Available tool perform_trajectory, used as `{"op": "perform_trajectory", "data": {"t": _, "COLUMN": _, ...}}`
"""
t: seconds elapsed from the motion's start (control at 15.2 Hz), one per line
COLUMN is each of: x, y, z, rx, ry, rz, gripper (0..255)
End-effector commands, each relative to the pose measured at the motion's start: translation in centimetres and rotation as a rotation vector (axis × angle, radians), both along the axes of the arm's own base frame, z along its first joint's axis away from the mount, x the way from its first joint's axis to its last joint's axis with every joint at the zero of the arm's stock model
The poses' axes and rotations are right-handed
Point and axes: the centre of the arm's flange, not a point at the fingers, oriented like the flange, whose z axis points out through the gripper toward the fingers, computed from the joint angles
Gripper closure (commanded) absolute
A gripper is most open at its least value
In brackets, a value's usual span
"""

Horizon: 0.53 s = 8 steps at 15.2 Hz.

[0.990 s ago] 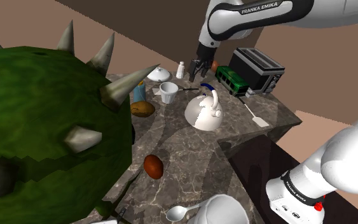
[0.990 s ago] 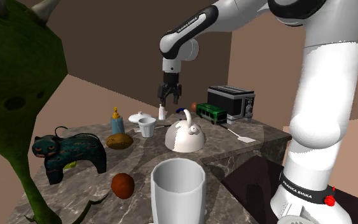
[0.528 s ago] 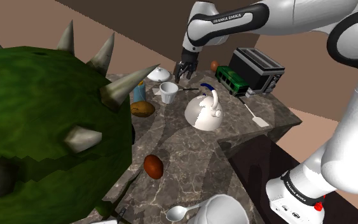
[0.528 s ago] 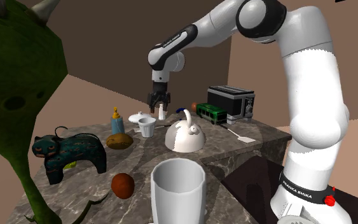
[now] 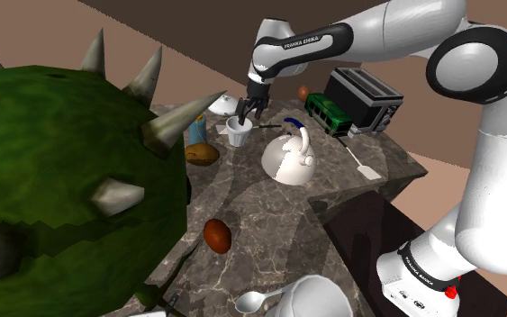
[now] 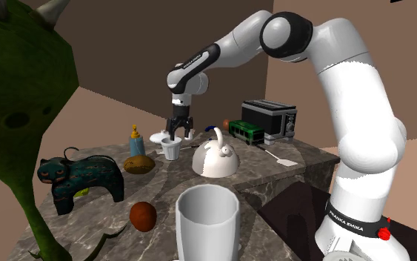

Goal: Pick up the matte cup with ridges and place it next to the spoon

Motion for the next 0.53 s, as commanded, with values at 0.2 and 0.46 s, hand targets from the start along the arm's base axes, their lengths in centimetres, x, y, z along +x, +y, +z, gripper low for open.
{"op": "perform_trajectory", "data": {"t": 0.2, "x": 0.0, "y": 0.26, "z": -1.35, "rx": 0.0, "ry": 0.0, "rz": 0.0, "gripper": 0}}
{"op": "perform_trajectory", "data": {"t": 0.46, "x": 0.0, "y": 0.26, "z": -1.36, "rx": 0.0, "ry": 0.0, "rz": 0.0, "gripper": 0}}
